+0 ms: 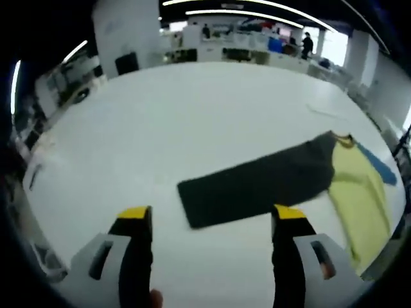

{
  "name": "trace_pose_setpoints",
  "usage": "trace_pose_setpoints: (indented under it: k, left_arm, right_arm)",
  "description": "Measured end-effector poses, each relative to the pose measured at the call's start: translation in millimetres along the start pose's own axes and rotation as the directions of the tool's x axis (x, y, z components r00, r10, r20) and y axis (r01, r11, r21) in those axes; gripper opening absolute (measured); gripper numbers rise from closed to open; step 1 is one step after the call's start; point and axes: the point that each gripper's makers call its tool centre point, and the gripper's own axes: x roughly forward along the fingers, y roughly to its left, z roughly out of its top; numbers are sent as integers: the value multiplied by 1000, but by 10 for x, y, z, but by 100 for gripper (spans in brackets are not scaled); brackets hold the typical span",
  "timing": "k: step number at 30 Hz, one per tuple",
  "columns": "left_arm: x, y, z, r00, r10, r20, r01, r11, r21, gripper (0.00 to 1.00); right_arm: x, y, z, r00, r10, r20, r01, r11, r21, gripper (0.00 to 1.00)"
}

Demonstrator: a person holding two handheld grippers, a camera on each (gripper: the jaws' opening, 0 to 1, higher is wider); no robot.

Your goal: Fold the garment on the visible template until the final outline fits inside the template.

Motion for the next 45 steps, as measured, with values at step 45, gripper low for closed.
trace_pose_setpoints:
  k: [45]
  left_arm:
    - [-498,-1264,73,865,-415,283,386,910,155,90]
  right_arm:
    - [64,26,26,1000,12,13,-12,1000,0,80]
